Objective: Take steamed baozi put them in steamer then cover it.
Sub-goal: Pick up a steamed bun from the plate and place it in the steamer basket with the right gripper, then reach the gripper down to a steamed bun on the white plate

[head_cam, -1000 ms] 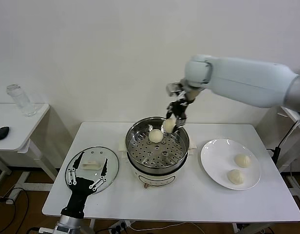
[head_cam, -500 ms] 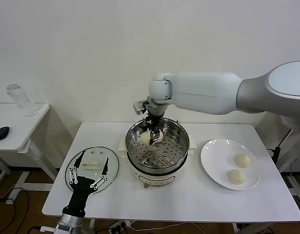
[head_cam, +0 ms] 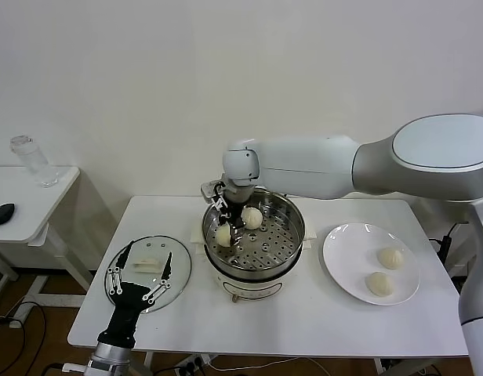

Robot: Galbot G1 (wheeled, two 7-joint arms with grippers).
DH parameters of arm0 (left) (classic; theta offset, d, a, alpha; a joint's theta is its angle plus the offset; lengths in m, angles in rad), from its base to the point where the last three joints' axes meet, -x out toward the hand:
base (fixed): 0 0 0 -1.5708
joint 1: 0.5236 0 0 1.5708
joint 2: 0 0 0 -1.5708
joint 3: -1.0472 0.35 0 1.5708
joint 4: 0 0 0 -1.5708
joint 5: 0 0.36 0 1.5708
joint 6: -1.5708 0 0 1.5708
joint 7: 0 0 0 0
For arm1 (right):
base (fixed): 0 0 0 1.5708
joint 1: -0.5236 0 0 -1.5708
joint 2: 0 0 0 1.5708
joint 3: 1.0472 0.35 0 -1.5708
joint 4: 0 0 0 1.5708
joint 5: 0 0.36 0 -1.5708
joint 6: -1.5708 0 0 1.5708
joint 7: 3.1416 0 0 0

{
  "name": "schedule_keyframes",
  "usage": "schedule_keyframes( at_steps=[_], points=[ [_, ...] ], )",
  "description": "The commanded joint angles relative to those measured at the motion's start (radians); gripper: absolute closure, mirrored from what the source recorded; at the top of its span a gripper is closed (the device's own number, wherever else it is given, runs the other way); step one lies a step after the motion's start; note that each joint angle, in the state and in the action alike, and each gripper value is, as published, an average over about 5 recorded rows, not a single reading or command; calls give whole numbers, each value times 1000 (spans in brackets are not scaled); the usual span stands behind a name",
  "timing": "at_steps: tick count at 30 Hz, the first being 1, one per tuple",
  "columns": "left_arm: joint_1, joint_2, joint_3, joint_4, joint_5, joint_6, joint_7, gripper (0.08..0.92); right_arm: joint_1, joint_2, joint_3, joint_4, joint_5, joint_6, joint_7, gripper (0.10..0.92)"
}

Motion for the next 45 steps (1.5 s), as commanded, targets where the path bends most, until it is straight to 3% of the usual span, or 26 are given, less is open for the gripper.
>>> schedule_keyframes(
  at_steps=[1,5,11,19,25,31,38,45],
  points=[
    [0,0,-3,1,-1,-1,-1,177,-21,15,-1,-5,-10,-3,21,308],
    [2,0,-9,1,-2,-1,-1,177,-19,-7,18,11,-24,-1,20,227],
    [4,-6,-9,0,-2,1,-1,177,32,-121,82,87,-69,5,-24,203],
    [4,-4,3,-5,4,3,0,177,159,-460,159,192,-165,57,-177,203],
    [5,2,8,-9,12,5,1,177,205,-737,146,194,-235,119,-247,203],
    [14,4,5,-11,22,2,0,177,122,-915,148,158,-329,174,-296,203],
    [16,0,8,-8,31,3,0,177,-65,-1003,155,150,-430,237,-282,203],
    [20,-6,9,-4,40,6,0,177,-294,-988,267,110,-488,257,-246,203]
  ],
)
